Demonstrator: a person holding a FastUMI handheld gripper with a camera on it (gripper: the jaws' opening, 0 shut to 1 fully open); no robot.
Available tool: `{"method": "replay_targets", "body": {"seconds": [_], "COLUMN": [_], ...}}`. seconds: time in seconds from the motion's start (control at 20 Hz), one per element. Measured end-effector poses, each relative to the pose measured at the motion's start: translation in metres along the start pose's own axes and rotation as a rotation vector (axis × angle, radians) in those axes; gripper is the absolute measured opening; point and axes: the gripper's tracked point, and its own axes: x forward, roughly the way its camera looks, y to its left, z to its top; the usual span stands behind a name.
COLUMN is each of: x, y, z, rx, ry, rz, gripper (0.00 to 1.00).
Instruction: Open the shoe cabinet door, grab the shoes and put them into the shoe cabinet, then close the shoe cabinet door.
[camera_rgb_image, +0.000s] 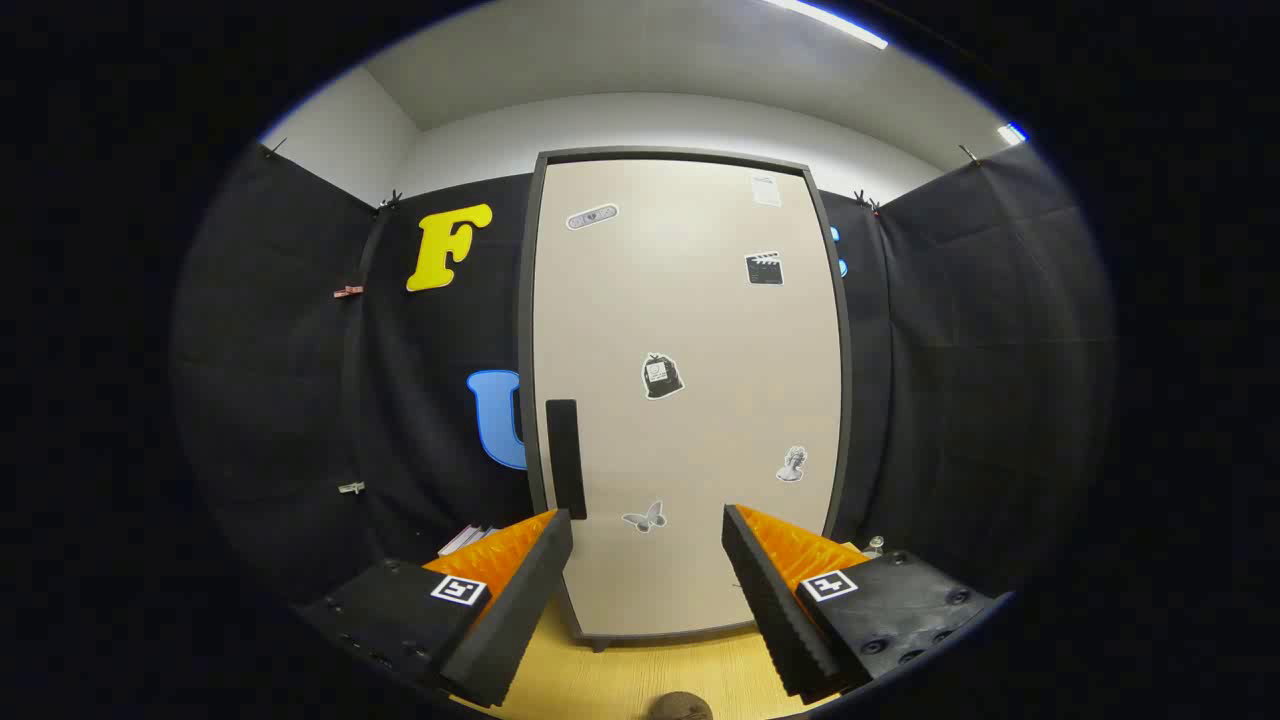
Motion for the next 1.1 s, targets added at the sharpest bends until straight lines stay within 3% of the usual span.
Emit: {"method": "replay_targets", "body": {"seconds": [0.65, 1.1], "x": [-0.037, -0.017], "y": [-0.028, -0.006], "z": [-0.005, -0.005], "rx": [0.016, 0.018], "ry": [0.051, 0.039], "rz": [0.145, 0.127], "gripper": [0.99, 0.99]}}
